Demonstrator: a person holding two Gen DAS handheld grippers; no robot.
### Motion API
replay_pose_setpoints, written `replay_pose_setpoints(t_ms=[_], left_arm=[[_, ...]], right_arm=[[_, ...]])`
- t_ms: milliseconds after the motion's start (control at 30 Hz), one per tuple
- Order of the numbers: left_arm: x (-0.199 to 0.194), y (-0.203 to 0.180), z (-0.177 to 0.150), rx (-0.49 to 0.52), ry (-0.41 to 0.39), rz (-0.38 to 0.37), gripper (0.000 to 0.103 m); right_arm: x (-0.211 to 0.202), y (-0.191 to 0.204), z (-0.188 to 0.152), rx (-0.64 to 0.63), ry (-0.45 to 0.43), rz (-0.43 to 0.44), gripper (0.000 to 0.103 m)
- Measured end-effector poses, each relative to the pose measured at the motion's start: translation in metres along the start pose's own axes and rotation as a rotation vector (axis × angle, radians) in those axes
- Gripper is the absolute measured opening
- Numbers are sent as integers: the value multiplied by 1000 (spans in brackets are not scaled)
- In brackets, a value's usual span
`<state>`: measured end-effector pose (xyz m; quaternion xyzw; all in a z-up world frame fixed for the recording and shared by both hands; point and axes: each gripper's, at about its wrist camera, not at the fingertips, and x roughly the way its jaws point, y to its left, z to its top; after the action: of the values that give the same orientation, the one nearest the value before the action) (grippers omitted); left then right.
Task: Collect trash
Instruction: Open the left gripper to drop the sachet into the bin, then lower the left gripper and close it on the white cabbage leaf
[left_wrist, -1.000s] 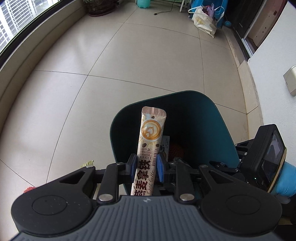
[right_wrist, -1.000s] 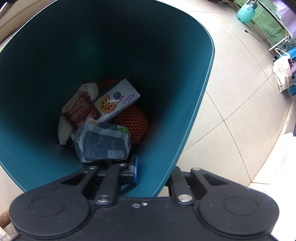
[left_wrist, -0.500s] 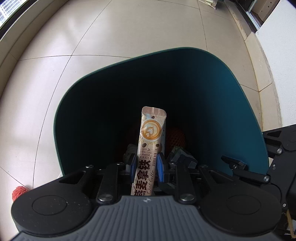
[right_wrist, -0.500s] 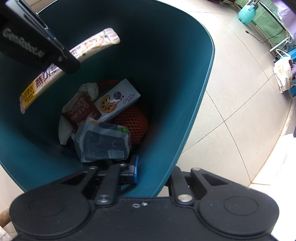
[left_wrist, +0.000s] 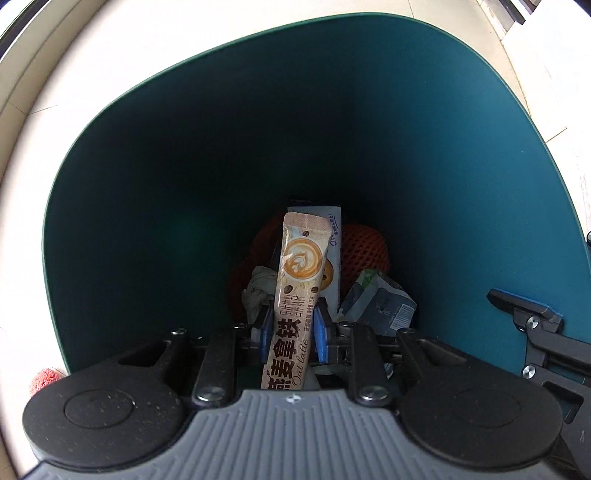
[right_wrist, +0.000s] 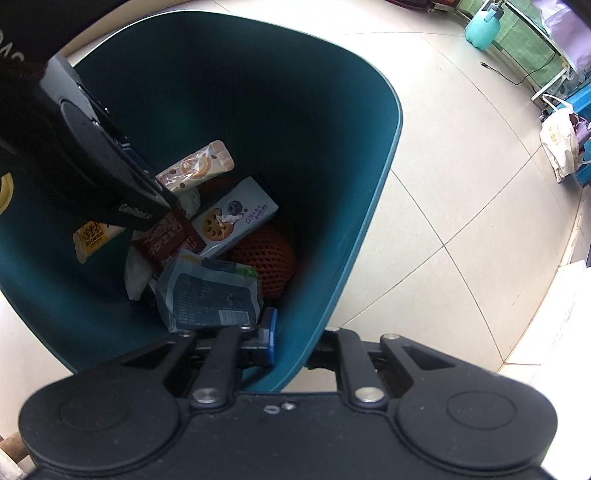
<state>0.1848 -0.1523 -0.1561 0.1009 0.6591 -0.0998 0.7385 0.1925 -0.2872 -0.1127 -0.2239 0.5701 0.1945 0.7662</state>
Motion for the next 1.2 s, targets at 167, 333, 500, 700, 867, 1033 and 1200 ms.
replay_pose_setpoints(t_ms=[167,333,500,700,867,1033,1200], left_arm=[[0,4,2,13,4,-20,25],[-1,8,2,5,-6,-54,27],[-18,15,-8,-3,-52,-93,45],[-56,21,-23,15,-142,-127,57],[-87,30,-38,24,-201,-147,58],[-111,43,-55,21,-264,-129,65],[-134,63,-73,-10,-325,-92,66]], right_arm=[[-1,2,-1,-2,-1,0,12],[-2,1,-1,-3,0,0,12],[0,2,0,-4,4,-2,12],[1,3,1,-7,7,-8,12],[2,5,1,-6,12,-16,13],[5,7,0,-9,14,-24,13],[6,8,0,-5,17,-26,13]])
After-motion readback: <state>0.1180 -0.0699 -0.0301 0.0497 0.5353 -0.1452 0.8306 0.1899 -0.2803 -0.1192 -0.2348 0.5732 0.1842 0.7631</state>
